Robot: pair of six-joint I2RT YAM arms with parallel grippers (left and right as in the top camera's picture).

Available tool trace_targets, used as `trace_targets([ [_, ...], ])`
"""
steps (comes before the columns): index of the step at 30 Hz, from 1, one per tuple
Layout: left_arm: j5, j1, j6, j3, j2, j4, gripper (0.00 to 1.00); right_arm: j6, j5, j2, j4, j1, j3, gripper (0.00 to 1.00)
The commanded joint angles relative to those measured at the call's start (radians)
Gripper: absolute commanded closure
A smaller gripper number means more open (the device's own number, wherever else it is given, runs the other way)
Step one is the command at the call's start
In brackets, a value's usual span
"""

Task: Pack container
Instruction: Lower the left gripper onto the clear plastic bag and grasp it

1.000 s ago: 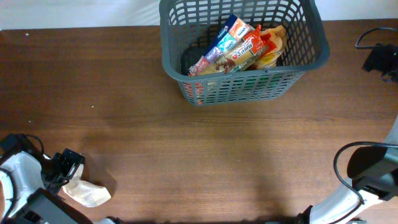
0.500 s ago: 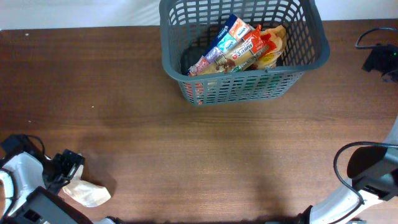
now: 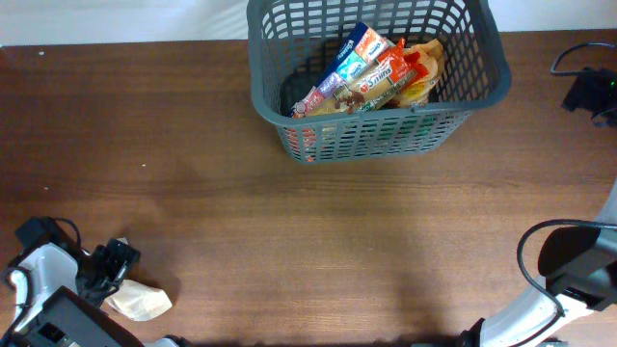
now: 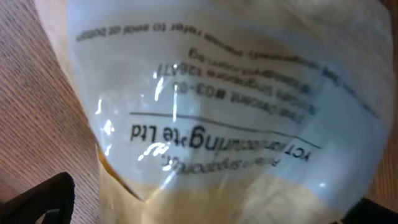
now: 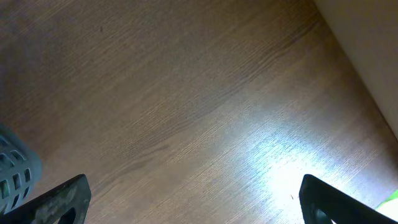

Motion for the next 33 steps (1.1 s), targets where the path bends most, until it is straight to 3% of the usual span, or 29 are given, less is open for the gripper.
trace_targets([
  [1,-0.008,0.007,0.019,-0.009,0.009,0.011,0.01,0.012,0.002,-0.003,0.001,-0.002,-0.006,0.01],
  [33,0.049,0.007,0.043,-0.081,0.011,0.111,0.01,0.012,0.002,-0.003,0.001,-0.002,-0.006,0.01],
])
